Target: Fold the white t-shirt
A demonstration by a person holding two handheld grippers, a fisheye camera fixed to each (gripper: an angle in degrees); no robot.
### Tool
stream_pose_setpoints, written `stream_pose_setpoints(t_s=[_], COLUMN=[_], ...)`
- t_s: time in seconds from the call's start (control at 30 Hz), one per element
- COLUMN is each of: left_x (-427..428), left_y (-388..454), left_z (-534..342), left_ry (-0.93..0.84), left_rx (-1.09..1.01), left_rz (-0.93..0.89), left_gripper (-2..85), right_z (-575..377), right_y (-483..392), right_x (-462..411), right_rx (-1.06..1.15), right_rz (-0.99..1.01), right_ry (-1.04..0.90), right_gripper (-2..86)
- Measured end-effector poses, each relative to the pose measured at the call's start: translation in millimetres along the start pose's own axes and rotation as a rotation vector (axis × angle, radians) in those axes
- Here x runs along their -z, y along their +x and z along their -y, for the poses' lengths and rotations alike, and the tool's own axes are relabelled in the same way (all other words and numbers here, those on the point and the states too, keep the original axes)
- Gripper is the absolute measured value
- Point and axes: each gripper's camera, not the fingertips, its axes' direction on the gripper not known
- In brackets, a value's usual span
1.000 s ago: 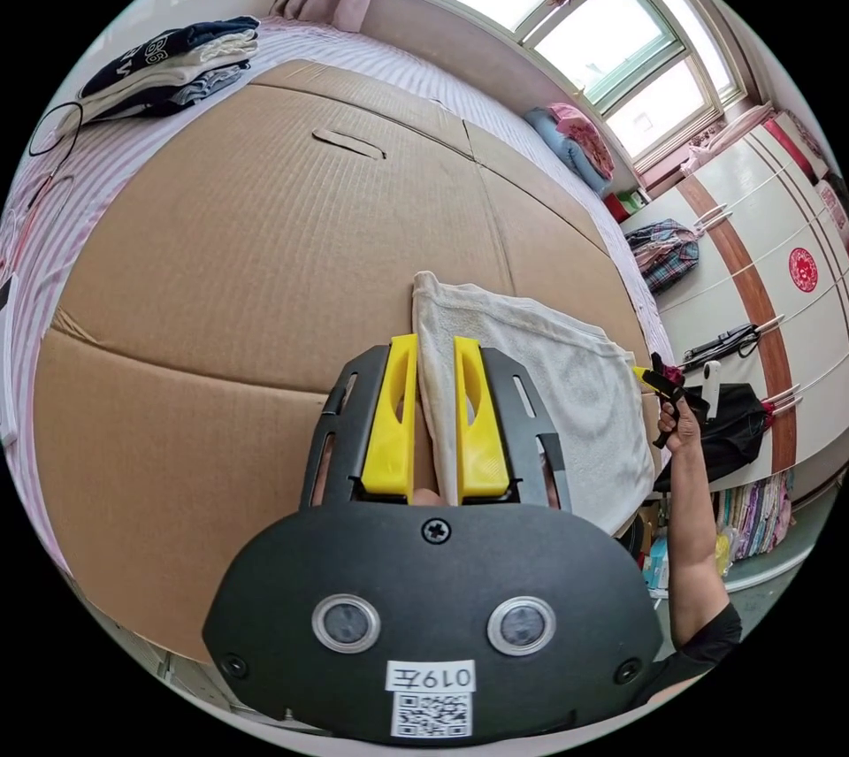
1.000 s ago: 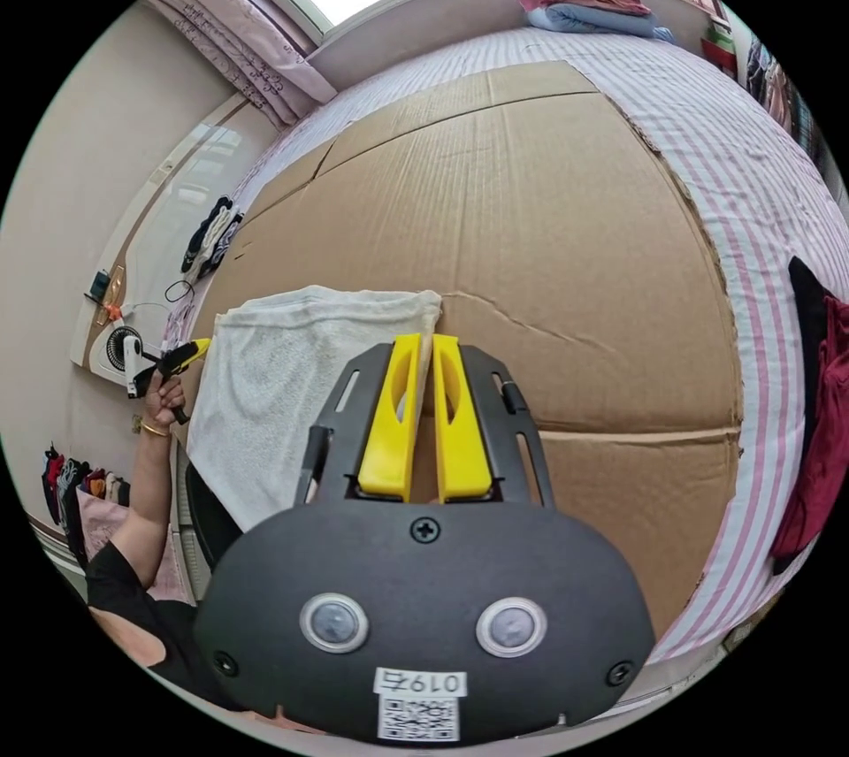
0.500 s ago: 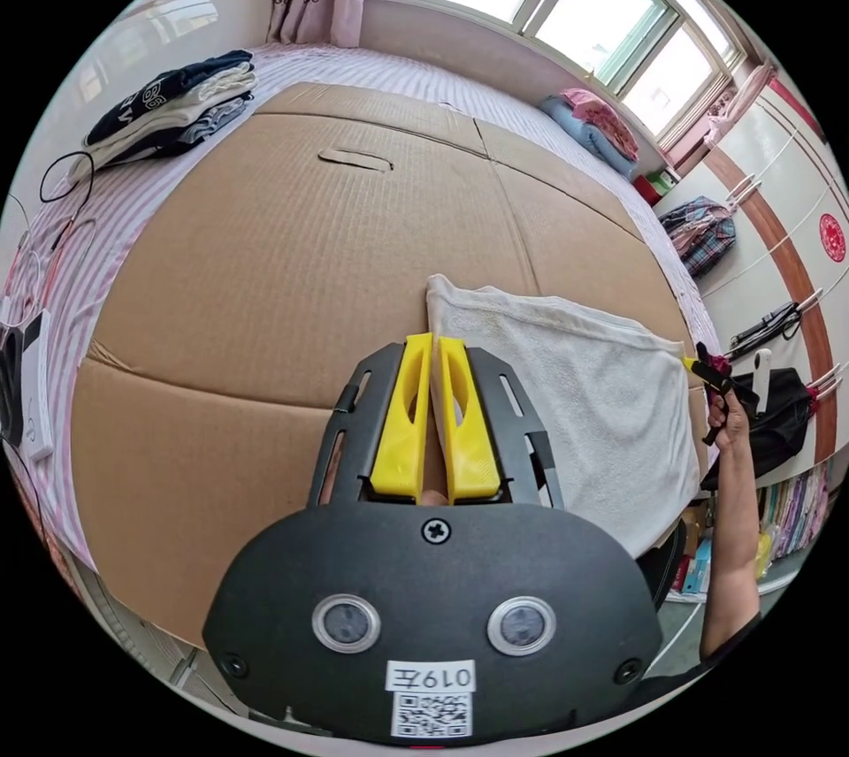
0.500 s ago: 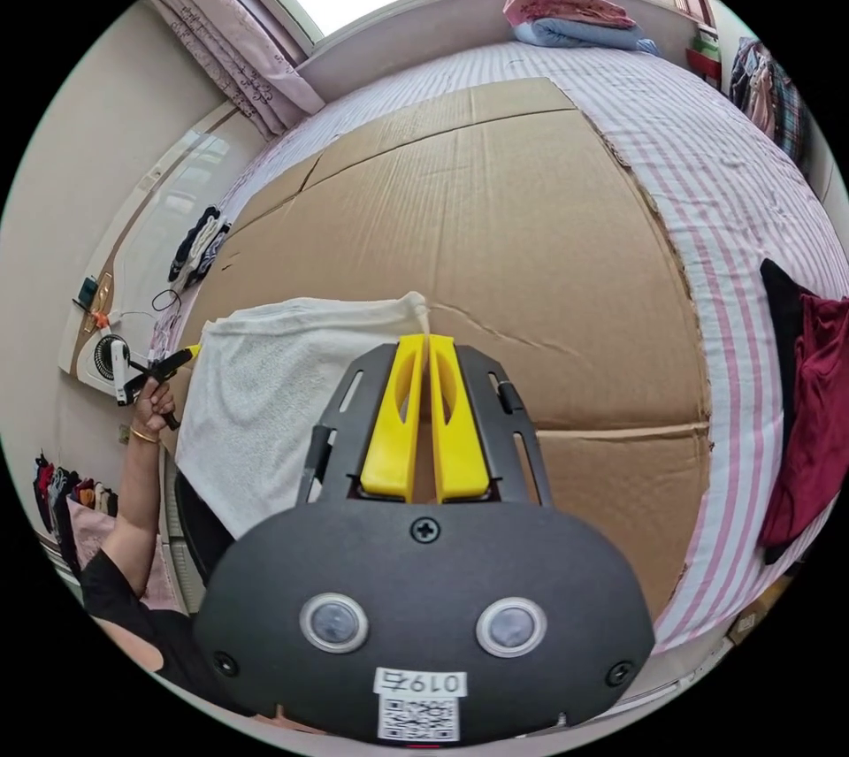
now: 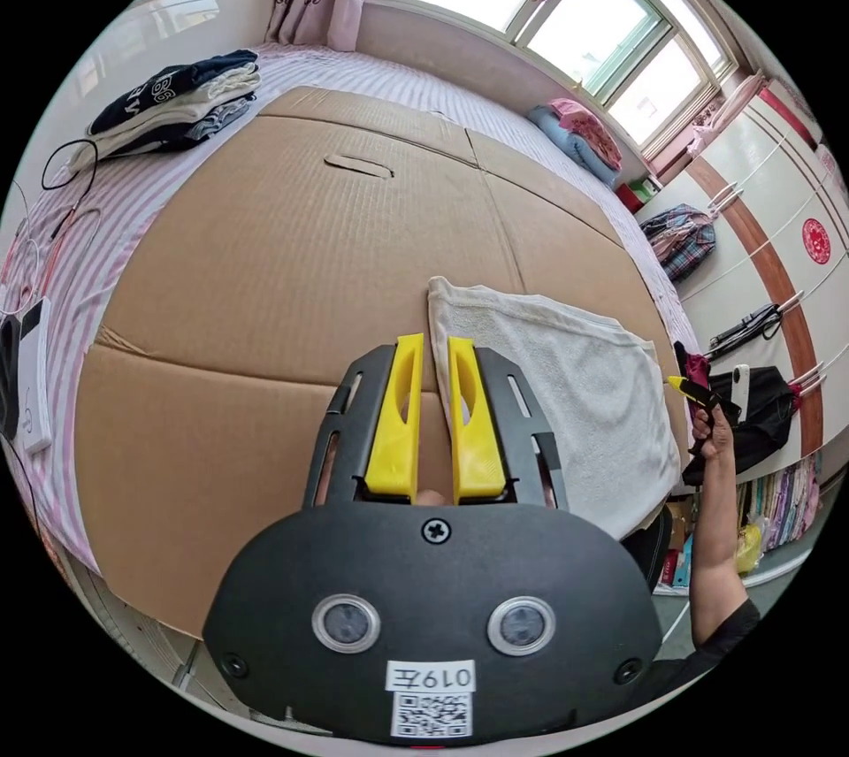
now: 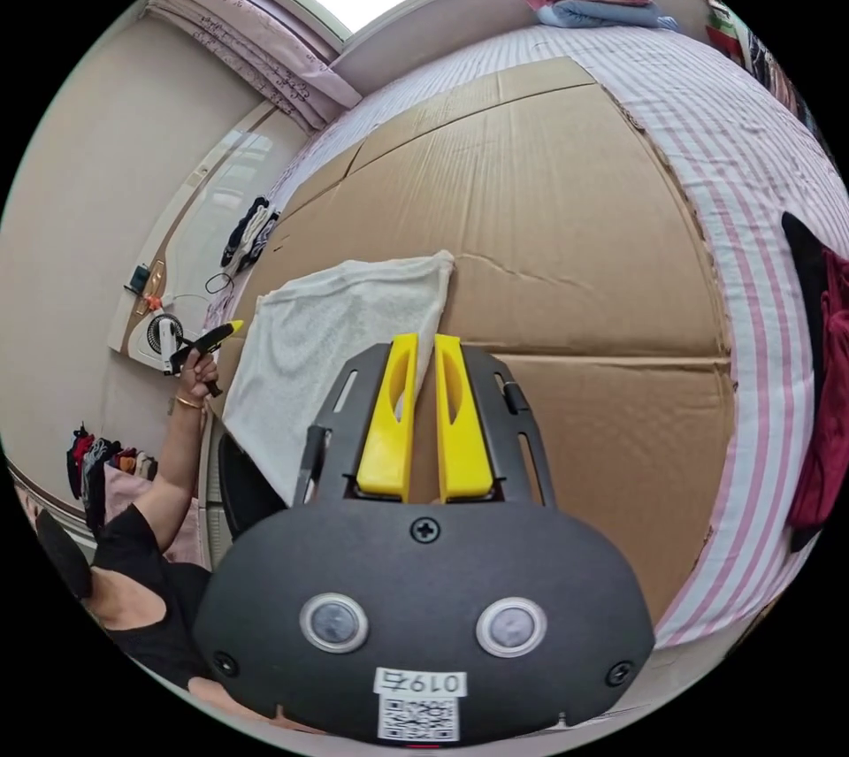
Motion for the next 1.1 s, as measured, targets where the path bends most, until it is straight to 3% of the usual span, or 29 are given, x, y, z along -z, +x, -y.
stream_pose_setpoints(t_s=[0.13, 0.4, 0.57, 0.77, 0.97, 1.1], left_x=[4.7, -48.7, -100.8, -139.7, -237.8, -313.6], left_y=[47.4, 263.7, 378.0, 503.2, 608.4, 690.8], left_z=[-32.1, -136.0, -187.1, -188.6, -109.1, -106.3], left_ry=[0.03, -0.106, -0.165, -0.05, -0.294, -0.455], left_rx=[-0.112, -0.541, -0.701, -0.876, -0.667, -0.685], left_rz=[-0.086, -0.412, -0.46, -0.367, -0.23, -0.028], left_gripper=[0.8, 0.9, 1.5, 3.4, 4.1, 3.5], right_z=[-47.7, -96.4, -111.0, -135.9, -164.4, -179.8], right_y=[21.0, 30.9, 40.7, 54.0, 59.6, 67.2], right_x=[30.1, 69.7, 93.9, 128.0, 158.0, 167.0], right_rx=[-0.002, 0.016, 0.01, 0.029, 0.06, 0.06], right_rz=[0.147, 0.24, 0.289, 0.339, 0.319, 0.351], right_ry=[-0.068, -0.153, -0.144, -0.093, -0.013, 0.008], right_gripper=[3.6, 5.4, 5.7, 1.7, -0.4, -0.6])
